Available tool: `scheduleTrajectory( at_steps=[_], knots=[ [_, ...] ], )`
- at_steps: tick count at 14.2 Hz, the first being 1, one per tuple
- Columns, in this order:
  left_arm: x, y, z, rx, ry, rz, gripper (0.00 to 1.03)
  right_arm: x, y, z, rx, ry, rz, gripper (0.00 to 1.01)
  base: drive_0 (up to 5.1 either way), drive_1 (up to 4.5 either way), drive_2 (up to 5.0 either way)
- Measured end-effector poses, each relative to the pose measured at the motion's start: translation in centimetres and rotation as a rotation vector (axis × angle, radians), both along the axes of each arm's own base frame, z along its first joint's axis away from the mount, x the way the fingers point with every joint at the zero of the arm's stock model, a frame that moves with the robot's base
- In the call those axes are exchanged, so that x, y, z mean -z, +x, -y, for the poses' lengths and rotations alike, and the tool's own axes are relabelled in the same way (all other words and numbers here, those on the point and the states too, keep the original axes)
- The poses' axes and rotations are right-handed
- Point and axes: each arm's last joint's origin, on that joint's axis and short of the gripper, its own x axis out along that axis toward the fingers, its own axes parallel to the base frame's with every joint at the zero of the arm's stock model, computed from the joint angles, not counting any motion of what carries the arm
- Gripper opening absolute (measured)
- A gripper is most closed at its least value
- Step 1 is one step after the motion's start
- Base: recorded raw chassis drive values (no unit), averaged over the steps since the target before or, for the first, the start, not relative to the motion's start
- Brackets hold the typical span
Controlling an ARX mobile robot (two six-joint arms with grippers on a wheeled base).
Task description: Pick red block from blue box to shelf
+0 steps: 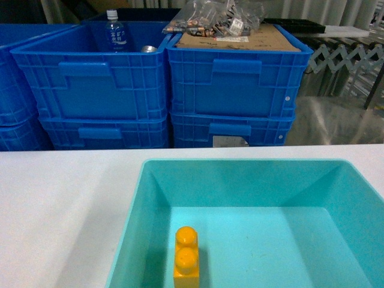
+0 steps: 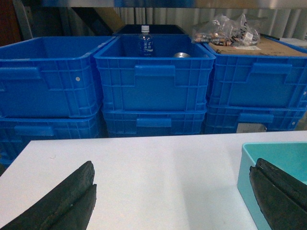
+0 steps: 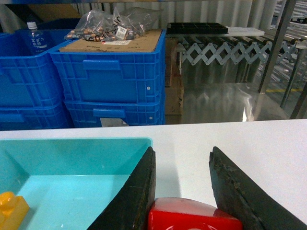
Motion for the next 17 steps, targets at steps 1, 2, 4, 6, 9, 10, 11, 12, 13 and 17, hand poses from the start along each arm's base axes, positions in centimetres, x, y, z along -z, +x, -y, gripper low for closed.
scheduleTrajectory(
  at_steps=[1, 2, 4, 6, 9, 10, 11, 12, 13, 17],
  knots=[
    [0.0, 0.0, 0.0, 0.0, 0.0, 0.0, 0.98, 0.01, 0.0, 0.0, 0.0, 0.0, -0.001, 0.28, 0.0, 0.0, 0.0],
    [0.0, 0.0, 0.0, 0.0, 0.0, 0.0, 0.98, 0.01, 0.0, 0.0, 0.0, 0.0, -0.001, 0.28, 0.0, 0.0, 0.0],
    [0.0, 0.0, 0.0, 0.0, 0.0, 0.0, 0.98, 0.0, 0.0, 0.0, 0.0, 0.0, 0.0, 0.28, -1.0, -0.99, -1.0],
    [0.0, 0.0, -0.01, -0.002, 0.0, 0.0, 0.98, 0.0, 0.0, 0.0, 0.0, 0.0, 0.0, 0.28, -1.9, -1.94, -1.9],
    [0.0, 0.0, -0.01, -0.001, 0.0, 0.0, 0.98, 0.01, 0.0, 0.0, 0.0, 0.0, -0.001, 0.28, -1.9, -1.92, -1.9],
    [0.0, 0.0, 0.01, 0.001, 0.0, 0.0, 0.98, 0.0, 0.0, 0.0, 0.0, 0.0, 0.0, 0.28, -1.5, -1.49, -1.5],
    [0.0, 0.0, 0.0, 0.0, 0.0, 0.0, 0.98, 0.01, 0.0, 0.0, 0.0, 0.0, -0.001, 0.28, -1.6, -1.55, -1.6],
    [0.0, 0.0, 0.0, 0.0, 0.0, 0.0, 0.98, 0.01, 0.0, 0.0, 0.0, 0.0, -0.001, 0.28, -1.6, -1.62, -1.6],
    [0.0, 0.0, 0.0, 0.0, 0.0, 0.0, 0.98, 0.0, 0.0, 0.0, 0.0, 0.0, 0.0, 0.28, -1.7, -1.69, -1.7],
    [0.0, 0.0, 0.0, 0.0, 0.0, 0.0, 0.98, 0.01, 0.0, 0.0, 0.0, 0.0, -0.001, 0.28, -1.7, -1.67, -1.7]
  ],
)
